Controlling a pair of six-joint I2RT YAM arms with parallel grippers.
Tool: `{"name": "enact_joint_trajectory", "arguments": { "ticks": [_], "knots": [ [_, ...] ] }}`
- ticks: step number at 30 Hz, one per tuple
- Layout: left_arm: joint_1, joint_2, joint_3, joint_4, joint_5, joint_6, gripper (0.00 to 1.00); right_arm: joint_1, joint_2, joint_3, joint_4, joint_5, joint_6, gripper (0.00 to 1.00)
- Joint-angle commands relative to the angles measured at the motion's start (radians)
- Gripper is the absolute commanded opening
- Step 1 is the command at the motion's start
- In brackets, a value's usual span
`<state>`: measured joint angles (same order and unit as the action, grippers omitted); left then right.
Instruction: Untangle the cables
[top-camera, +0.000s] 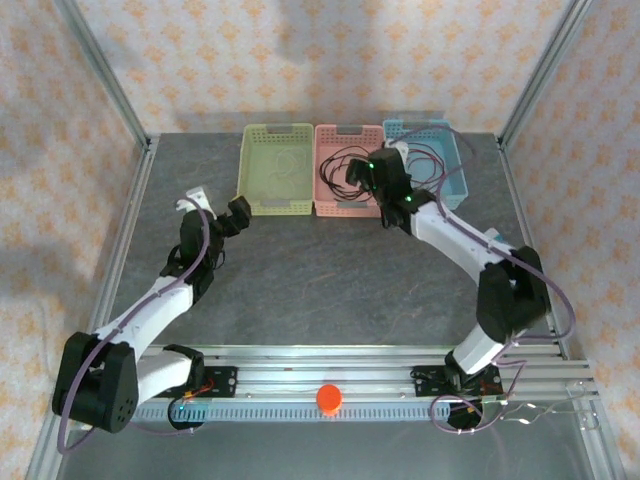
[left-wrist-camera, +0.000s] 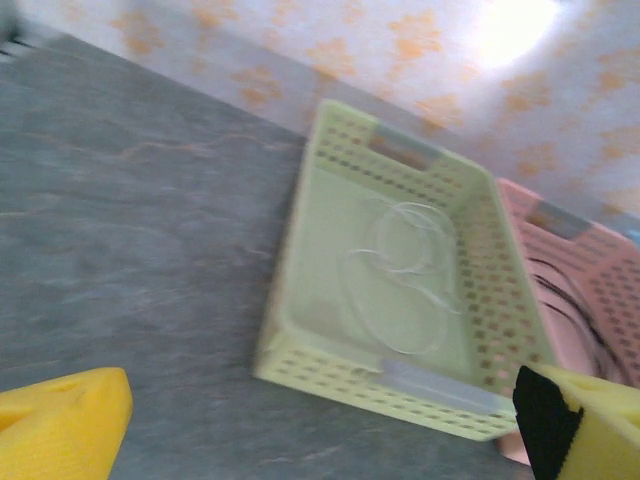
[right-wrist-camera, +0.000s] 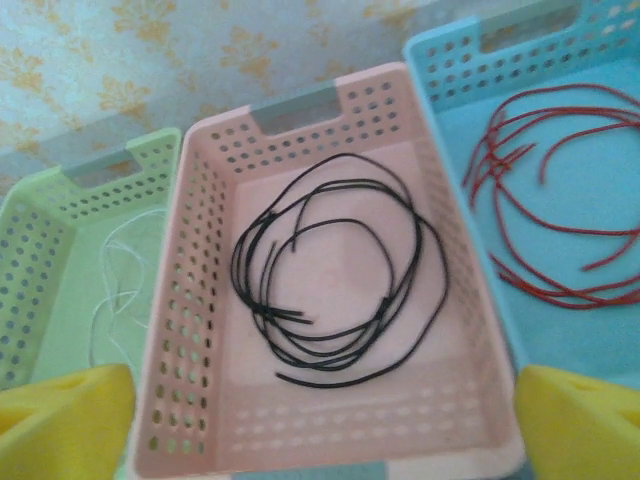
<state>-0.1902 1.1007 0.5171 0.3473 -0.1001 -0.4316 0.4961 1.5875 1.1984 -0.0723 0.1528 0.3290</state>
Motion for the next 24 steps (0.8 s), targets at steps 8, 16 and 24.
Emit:
{"name": "enact_joint_trajectory", "arguments": {
  "ticks": [8, 16, 24],
  "knots": [
    [0.021, -0.095, -0.141, 0.113, -0.295, 0.118, 0.99, -0.008, -0.211, -0.415, 0.319, 0.382, 0.009, 1.00],
    [0.026, -0.080, -0.258, 0.323, -0.345, 0.307, 0.99, -0.108, -0.310, -0.548, 0.339, 0.405, -0.003, 1.00],
    [0.038, 0.032, -0.344, 0.545, -0.303, 0.402, 0.99, -0.180, -0.403, -0.812, 0.644, 0.387, -0.174, 1.00]
  ]
}}
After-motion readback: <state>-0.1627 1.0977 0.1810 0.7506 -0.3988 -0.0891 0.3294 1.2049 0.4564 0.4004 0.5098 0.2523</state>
